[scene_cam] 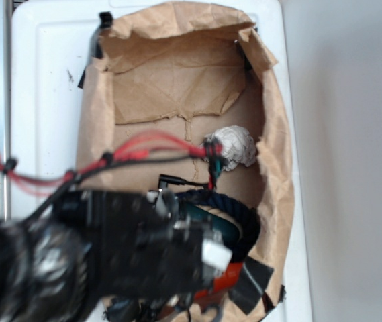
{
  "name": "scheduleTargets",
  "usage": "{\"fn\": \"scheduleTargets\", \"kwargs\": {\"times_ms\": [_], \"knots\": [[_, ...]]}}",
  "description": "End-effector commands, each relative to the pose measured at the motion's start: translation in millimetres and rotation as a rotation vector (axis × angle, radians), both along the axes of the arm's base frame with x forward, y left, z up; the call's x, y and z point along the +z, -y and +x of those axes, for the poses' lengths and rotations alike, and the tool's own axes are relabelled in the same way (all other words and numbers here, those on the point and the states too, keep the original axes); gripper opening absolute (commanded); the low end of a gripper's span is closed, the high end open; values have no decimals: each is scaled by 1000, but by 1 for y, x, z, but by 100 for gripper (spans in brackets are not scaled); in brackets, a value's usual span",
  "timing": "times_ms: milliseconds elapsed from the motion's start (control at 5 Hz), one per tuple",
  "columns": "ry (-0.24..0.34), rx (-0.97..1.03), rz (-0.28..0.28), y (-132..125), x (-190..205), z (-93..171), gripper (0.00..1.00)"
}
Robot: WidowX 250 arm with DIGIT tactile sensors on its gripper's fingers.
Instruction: Grab the blue rope.
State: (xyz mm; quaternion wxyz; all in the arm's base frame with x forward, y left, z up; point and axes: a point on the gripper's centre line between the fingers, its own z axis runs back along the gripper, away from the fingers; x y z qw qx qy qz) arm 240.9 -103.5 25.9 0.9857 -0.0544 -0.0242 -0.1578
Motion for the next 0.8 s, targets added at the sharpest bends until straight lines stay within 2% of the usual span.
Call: {"fn": "scheduleTargets", "kwargs": {"times_ms": [0, 400, 600], "knots": [[105, 32, 109, 3, -12, -16, 100], [19, 112, -43, -27, 26, 6, 100], [-2, 191, -67, -43, 41, 17, 100]]}}
